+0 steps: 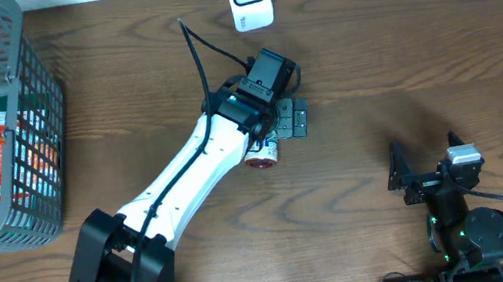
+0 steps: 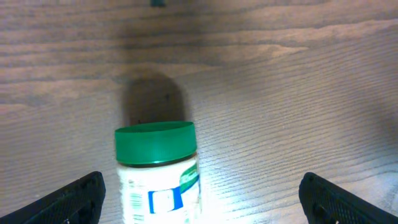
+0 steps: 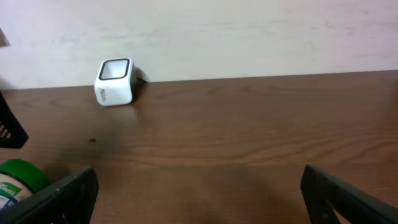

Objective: Scan the item barcode
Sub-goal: 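Lift the jar out with the left gripper and set it on the table center, then reach the left gripper into the basket and grasp the orange box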

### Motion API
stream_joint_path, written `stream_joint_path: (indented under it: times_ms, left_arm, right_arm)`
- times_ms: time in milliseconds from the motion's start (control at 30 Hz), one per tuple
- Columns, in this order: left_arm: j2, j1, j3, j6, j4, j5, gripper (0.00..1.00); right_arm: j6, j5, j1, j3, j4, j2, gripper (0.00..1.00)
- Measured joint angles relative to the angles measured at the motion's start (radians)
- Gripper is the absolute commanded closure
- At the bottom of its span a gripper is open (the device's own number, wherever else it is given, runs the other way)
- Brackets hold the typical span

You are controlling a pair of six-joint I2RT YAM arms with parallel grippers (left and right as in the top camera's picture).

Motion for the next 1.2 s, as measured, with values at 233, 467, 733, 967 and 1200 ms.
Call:
stream_joint_path:
  times_ms: [233,467,733,967,1200]
  left_arm:
    - [-0.108,0.008,0.001,0.016,-0.029,-0.112,0.00]
    - [-0.119,0.108,0.005,0.012,-0.194,-0.064,0.01]
    - [-0.114,0.163,0.113,0.025,-0.427,-0.036,0.02]
    - [-0.114,0.417,0.581,0.066,-0.677,-0.105,0.02]
    - [-0.122,0.829,0.694,0.069,-0.699,-0.170,0.01]
  right_arm:
    - [0.000,0.000,0.000,0.000,0.000,0.000,0.01]
    - [0.000,0.000,0.000,0.000,0.000,0.000,0.01]
    - [0.000,0.000,0.000,0.000,0.000,0.000,0.01]
    - [0.000,0.000,0.000,0.000,0.000,0.000,0.01]
    - [0.000,0.000,0.000,0.000,0.000,0.000,0.01]
